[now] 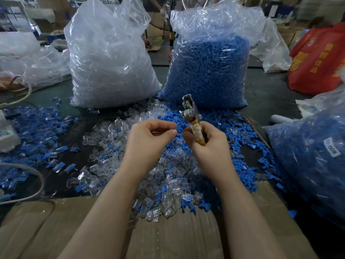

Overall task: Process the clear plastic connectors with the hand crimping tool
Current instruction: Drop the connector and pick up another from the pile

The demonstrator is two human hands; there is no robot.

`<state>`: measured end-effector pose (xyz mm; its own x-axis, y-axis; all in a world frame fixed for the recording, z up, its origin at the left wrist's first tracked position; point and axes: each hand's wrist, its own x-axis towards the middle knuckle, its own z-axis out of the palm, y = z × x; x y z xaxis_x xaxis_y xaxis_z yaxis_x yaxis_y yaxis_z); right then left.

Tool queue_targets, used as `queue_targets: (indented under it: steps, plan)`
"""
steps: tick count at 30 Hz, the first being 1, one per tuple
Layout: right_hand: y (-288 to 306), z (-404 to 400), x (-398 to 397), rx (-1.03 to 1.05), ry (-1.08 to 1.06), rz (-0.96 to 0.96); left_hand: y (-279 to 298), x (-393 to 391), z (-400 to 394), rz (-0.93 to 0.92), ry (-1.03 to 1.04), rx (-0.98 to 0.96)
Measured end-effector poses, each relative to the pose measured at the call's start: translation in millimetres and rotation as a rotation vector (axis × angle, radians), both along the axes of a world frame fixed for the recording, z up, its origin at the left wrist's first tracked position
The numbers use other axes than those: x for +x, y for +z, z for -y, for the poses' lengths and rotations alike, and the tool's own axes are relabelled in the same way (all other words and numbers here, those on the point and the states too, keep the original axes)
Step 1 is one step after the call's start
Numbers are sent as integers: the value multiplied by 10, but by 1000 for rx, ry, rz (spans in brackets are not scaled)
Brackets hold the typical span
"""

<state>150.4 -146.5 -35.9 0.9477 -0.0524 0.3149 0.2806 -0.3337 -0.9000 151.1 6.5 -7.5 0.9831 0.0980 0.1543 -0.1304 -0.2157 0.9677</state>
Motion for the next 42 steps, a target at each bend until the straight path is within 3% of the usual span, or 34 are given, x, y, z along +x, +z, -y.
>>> queue_targets:
  steps: [13, 30, 37, 42]
  plan:
    - [-20, -23, 8, -75, 7, 11, -8, 6, 20, -25, -36, 109]
    - [-28, -80, 15, -66, -66, -28, -51, -8, 84, 19, 10, 109]
    - [-25, 56, 2, -120, -43, -35, -28, 24, 21, -11, 43, -134]
    - [-46, 131, 14, -393, 16, -83, -4, 35, -36, 37, 27, -207]
